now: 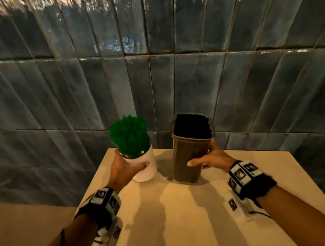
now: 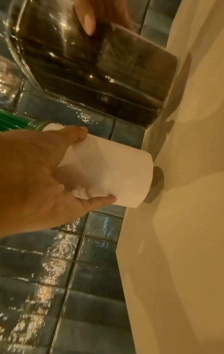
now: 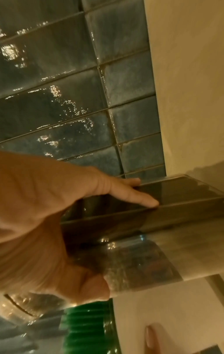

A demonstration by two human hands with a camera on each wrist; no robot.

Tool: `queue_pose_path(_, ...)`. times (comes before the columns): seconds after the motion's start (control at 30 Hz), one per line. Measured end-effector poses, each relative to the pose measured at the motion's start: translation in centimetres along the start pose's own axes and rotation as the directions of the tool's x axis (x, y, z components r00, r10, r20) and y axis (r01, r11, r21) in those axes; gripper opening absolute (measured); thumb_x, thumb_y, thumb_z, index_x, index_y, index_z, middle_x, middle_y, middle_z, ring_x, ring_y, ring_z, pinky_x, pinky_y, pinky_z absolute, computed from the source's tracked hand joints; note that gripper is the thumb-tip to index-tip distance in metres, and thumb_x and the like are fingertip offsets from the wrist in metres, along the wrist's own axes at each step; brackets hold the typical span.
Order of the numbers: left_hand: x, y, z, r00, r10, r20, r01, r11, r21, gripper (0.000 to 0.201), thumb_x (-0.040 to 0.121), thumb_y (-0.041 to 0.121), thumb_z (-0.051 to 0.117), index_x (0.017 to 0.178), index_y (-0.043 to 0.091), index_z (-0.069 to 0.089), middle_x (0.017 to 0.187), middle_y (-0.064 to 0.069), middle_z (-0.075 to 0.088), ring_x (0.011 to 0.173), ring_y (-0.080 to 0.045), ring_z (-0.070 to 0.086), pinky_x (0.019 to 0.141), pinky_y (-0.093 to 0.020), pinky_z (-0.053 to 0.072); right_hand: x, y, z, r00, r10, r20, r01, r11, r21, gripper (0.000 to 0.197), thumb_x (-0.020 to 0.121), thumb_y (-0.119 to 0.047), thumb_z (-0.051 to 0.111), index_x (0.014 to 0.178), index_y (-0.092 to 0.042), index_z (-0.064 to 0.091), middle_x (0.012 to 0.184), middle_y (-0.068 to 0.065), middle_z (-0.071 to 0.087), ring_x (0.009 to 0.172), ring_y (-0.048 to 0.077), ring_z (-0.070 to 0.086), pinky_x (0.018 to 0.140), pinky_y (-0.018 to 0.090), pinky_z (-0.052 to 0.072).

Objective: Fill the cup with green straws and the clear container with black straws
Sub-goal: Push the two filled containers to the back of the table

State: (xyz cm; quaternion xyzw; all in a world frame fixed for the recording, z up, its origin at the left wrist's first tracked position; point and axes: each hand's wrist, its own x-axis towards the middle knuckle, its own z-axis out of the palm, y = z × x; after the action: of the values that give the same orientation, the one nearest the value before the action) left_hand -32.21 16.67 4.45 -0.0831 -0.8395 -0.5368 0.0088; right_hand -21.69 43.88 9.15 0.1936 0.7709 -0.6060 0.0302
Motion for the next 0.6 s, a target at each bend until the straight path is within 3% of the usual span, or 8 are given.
queue_pose_path(0.07, 2.2, -0.3, 1.2, 1.000, -0.004, 0.017, 0.004, 1.000, 0.009, 0.102, 0.046, 0.038, 0.092, 0.130, 0.023, 0.035, 0.127, 0.000, 0.054, 0.116, -0.020, 0.052, 0.097, -0.038, 0.046, 2.2, -0.2, -0.1, 1.000, 0.005, -0.012, -0.005, 1.000, -0.003, 0.102, 0.056, -0.007, 0.088, 0.132, -0.034, 0.027, 0.130, 0.000, 0.049, 0.119, 0.027, 0.048, 0.079, 0.046, 0.052)
queue_pose_path(0.13, 3.7, -0.4, 2.3, 1.000, -0.010, 0.023, 0.010, 1.000, 0.021, 0.103, 0.047, 0.039, 0.091, 0.130, 0.020, 0.034, 0.129, -0.001, 0.053, 0.116, -0.020, 0.052, 0.094, -0.034, 0.046, 4.0, -0.3, -0.2, 0.999, 0.009, -0.034, -0.010, 1.000, -0.012, 0.101, 0.055, -0.007, 0.088, 0.131, -0.034, 0.029, 0.130, 0.001, 0.051, 0.118, 0.027, 0.050, 0.073, 0.041, 0.054)
queue_pose_path(0.27, 5.9, -0.7, 3.8, 1.000, -0.011, 0.013, 0.011, 0.999, 0.048, 0.102, 0.050, 0.039, 0.090, 0.132, 0.017, 0.032, 0.133, -0.003, 0.050, 0.120, -0.024, 0.050, 0.094, -0.032, 0.043, 6.5, -0.5, -0.1, 0.998, 0.017, -0.054, -0.019, 0.999, -0.045, 0.091, 0.056, -0.006, 0.087, 0.120, -0.037, 0.030, 0.112, -0.005, 0.053, 0.105, 0.021, 0.052, 0.063, 0.032, 0.052)
queue_pose_path(0.33, 6.5, -1.1, 4.2, 1.000, -0.011, 0.017, 0.010, 0.998, 0.065, 0.104, 0.049, 0.042, 0.090, 0.133, 0.019, 0.032, 0.134, -0.003, 0.050, 0.120, -0.023, 0.050, 0.095, -0.033, 0.044, 7.4, -0.6, 0.0, 0.999, 0.025, -0.048, -0.028, 0.997, -0.065, 0.092, 0.056, -0.007, 0.088, 0.121, -0.036, 0.030, 0.107, -0.007, 0.053, 0.103, 0.020, 0.052, 0.066, 0.034, 0.053)
queue_pose_path(0.43, 6.9, -1.3, 4.5, 1.000, -0.010, 0.020, 0.008, 0.998, 0.063, 0.104, 0.050, 0.042, 0.090, 0.134, 0.020, 0.031, 0.134, -0.002, 0.049, 0.121, -0.023, 0.050, 0.095, -0.034, 0.044, 8.0, -0.8, 0.2, 0.998, 0.023, -0.055, -0.027, 0.997, -0.066, 0.096, 0.055, -0.007, 0.088, 0.128, -0.032, 0.031, 0.113, -0.005, 0.053, 0.105, 0.021, 0.053, 0.071, 0.040, 0.055)
queue_pose_path(0.6, 7.1, -1.0, 4.5, 0.998, -0.042, 0.044, 0.037, 0.994, 0.100, 0.105, 0.051, 0.046, 0.088, 0.135, 0.021, 0.030, 0.136, -0.002, 0.047, 0.122, -0.024, 0.049, 0.098, -0.038, 0.045, 8.0, -0.9, 0.3, 0.998, 0.046, -0.049, -0.049, 0.996, -0.073, 0.087, 0.060, -0.004, 0.085, 0.123, -0.030, 0.033, 0.117, -0.005, 0.052, 0.111, 0.024, 0.052, 0.086, 0.051, 0.052)
